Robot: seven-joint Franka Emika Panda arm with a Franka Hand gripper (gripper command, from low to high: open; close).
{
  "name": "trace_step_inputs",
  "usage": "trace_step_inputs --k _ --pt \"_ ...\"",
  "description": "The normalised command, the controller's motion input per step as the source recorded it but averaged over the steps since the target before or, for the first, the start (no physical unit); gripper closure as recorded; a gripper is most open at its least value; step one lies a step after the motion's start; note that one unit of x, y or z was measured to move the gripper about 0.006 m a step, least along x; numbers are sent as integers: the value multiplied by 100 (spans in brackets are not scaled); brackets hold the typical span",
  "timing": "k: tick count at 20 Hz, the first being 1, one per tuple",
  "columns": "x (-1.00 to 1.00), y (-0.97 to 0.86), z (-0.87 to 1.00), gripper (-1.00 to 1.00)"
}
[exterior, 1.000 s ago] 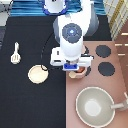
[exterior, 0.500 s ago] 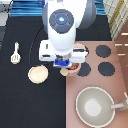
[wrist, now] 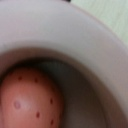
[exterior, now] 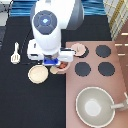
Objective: Take the lid off the pot, put the pot on the plate, and use the tool to push the pot to the front of the table.
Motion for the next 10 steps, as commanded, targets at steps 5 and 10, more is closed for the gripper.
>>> trace_step_inputs --k 5,10 --pt "-57 -85 -20 100" --pt "-29 -92 -1 100"
